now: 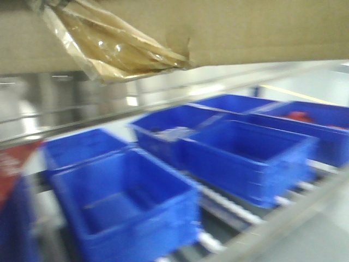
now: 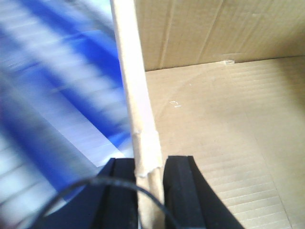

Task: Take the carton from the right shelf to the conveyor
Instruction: 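Hold the carton with both grippers while the base drives to the conveyor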

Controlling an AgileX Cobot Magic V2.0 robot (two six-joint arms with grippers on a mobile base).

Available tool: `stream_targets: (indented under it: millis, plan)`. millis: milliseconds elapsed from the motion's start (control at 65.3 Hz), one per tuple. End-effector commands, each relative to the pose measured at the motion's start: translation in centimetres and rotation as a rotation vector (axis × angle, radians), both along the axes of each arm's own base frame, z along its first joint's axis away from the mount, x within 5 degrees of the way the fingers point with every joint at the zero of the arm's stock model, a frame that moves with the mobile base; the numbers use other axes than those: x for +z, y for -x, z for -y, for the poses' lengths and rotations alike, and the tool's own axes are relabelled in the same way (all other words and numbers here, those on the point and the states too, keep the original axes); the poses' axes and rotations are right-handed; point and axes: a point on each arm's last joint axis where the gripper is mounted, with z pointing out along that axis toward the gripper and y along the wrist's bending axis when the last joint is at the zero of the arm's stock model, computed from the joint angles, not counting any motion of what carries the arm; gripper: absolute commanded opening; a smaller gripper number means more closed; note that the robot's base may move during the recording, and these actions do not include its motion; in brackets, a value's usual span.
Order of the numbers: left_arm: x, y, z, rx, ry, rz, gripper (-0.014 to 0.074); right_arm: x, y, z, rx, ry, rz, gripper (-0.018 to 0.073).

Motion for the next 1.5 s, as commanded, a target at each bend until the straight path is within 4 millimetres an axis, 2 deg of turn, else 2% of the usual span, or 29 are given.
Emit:
stream_targets:
  millis: [0,1484]
  plan:
    - [0.65,0.24,-0.1,-0.012,0.009,0.054,-0.0016,0.6,0.37,0.1,0.014,-0.019,0.044,-0.007]
    - [0.66,0.24,-0.12,-0.01,0.007,0.054,-0.0016,0.6,0.37,0.1,0.014,-0.019,0.044,-0.007]
